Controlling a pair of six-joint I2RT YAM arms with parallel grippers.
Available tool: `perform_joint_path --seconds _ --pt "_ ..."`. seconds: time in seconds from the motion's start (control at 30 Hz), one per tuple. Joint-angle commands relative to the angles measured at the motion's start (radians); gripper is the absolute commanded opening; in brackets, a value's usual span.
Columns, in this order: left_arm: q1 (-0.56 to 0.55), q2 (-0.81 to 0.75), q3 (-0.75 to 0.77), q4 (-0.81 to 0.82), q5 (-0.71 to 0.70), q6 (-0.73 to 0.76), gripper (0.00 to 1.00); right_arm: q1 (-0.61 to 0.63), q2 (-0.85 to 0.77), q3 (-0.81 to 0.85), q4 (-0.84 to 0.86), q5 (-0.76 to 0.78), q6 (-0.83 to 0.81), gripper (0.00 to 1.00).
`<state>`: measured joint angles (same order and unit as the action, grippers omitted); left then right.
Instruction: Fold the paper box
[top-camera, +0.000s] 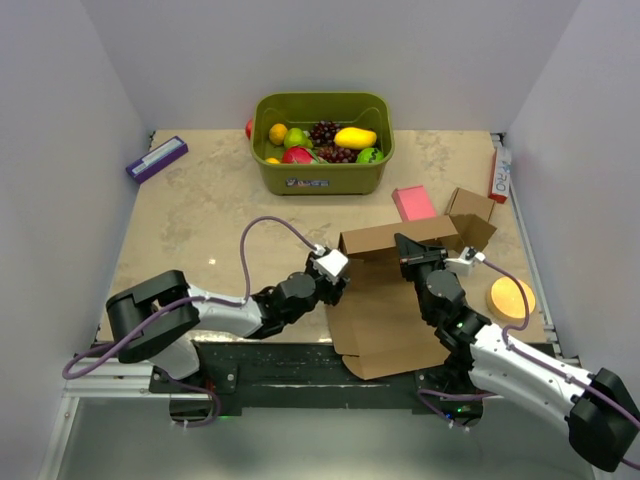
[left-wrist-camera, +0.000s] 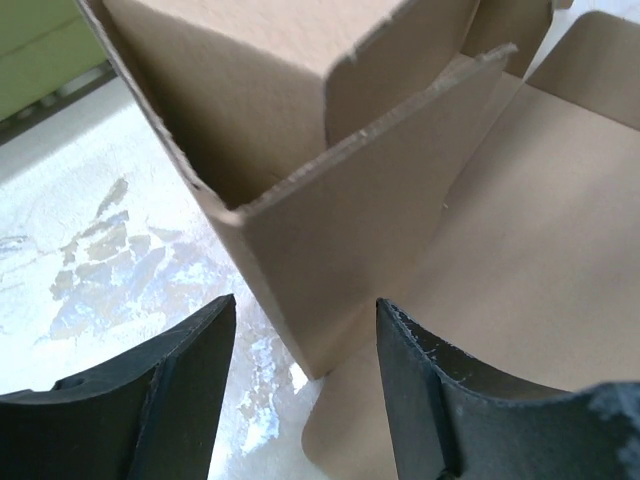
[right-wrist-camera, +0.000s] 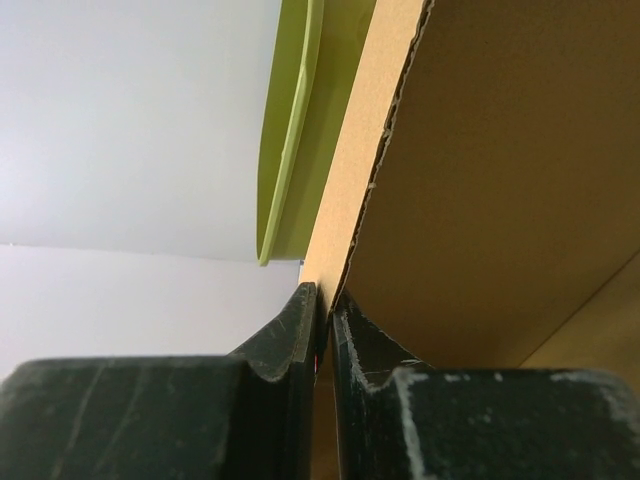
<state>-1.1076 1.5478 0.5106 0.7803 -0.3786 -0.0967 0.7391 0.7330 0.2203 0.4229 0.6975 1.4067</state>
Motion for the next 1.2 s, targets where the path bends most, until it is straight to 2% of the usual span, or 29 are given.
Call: perform_joint_path --seconds 0.0,0.23,0.47,0.73,0.97,1.17 --pt "0.028 -0.025 0.031 0.091 0.015 -0.017 0.63 0.000 0.012 0.013 -0.027 0.034 -0.015 0.10" --pt "0.037 0.041 0.088 0.100 0.029 -0.049 0.60 0.000 0.016 0.011 -0.022 0.023 -0.009 0.09" --pt "0.035 0.083 0.128 0.062 -0.077 -0.147 0.52 0.000 0.023 0.013 -0.016 0.008 -0.011 0.09" --pt "0.003 0.146 0.196 0.007 -0.187 -0.219 0.50 0.000 0.040 0.002 -0.003 -0.006 0.012 0.07" --pt "-0.018 0.186 0.250 -0.073 -0.345 -0.296 0.51 0.000 0.031 0.001 -0.015 -0.012 0.020 0.07" --pt "-0.027 0.195 0.235 -0.064 -0.517 -0.304 0.34 0.002 0.000 -0.009 -0.055 -0.012 0.037 0.07"
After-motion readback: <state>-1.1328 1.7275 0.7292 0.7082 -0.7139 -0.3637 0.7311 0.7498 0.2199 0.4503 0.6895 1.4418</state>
